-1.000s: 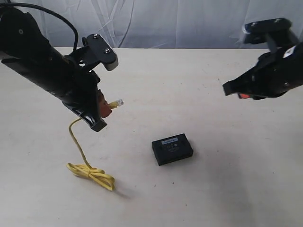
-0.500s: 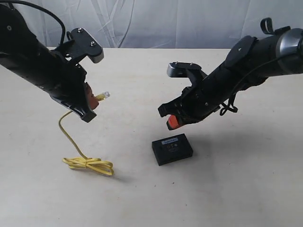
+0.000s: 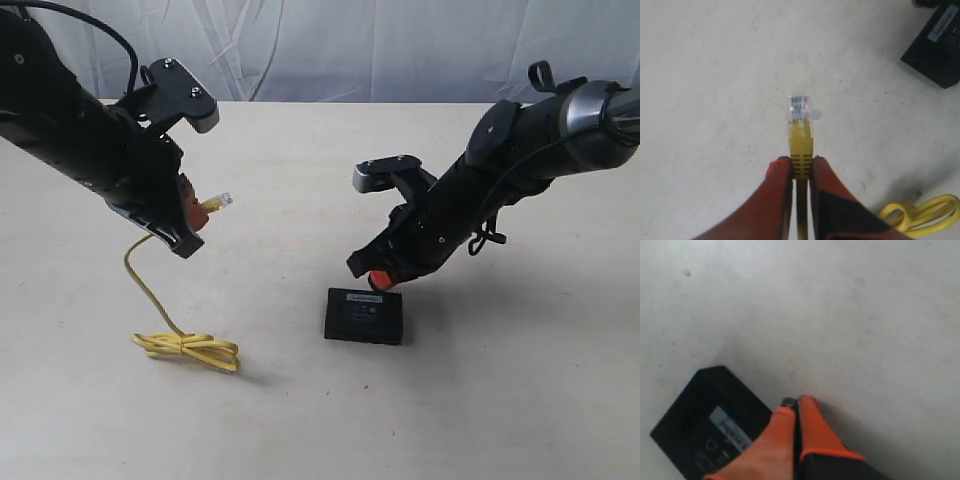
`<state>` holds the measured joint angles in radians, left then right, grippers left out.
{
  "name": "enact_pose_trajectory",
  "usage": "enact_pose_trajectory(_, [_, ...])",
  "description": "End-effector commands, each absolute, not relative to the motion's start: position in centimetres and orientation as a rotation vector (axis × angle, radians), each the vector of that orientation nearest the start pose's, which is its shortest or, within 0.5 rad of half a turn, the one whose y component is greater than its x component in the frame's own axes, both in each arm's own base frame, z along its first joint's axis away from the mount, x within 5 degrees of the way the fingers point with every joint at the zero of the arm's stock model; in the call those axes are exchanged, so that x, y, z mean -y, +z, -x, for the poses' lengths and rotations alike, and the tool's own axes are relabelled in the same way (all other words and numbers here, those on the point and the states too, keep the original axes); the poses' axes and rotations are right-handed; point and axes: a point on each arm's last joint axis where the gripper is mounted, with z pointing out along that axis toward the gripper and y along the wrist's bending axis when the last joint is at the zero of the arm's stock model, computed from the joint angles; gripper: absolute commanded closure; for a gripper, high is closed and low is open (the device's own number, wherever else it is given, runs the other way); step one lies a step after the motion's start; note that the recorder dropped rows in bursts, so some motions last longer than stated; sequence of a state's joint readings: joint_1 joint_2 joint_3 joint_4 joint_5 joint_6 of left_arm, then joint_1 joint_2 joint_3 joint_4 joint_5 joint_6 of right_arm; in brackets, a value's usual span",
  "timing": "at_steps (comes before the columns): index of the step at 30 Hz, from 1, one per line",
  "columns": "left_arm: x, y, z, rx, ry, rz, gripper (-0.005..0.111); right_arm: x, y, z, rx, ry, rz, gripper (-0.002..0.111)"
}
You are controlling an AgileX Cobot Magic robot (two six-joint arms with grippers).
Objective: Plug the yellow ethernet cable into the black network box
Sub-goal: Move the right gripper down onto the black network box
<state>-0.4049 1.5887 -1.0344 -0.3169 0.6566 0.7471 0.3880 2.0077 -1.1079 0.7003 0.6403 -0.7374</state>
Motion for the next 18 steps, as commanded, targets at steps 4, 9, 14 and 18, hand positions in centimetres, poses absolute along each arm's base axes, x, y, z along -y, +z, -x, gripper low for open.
enact_pose_trajectory(4, [13.9, 23.2, -28.5, -2.366, -0.226, -1.184, 0.107, -16.2, 11.5, -31.0, -2.869, 0.558, 1.024, 0.109])
enact_pose_trajectory(9, [13.9, 23.2, -28.5, -2.366, -0.226, -1.184, 0.107, -15.2, 12.6, -31.1, -2.904, 0.398, 0.982, 0.109])
enact_pose_trajectory(14, [13.9, 23.2, -28.5, -2.366, -0.226, -1.184, 0.107, -15.2, 16.0, -30.9, -2.823, 0.404, 0.909, 0.109])
enact_pose_trajectory(18, [13.9, 23.2, -28.5, -2.365, -0.215, -1.196, 0.107, -15.7, 18.3, -30.3, -2.804, 0.532, 0.795, 0.109])
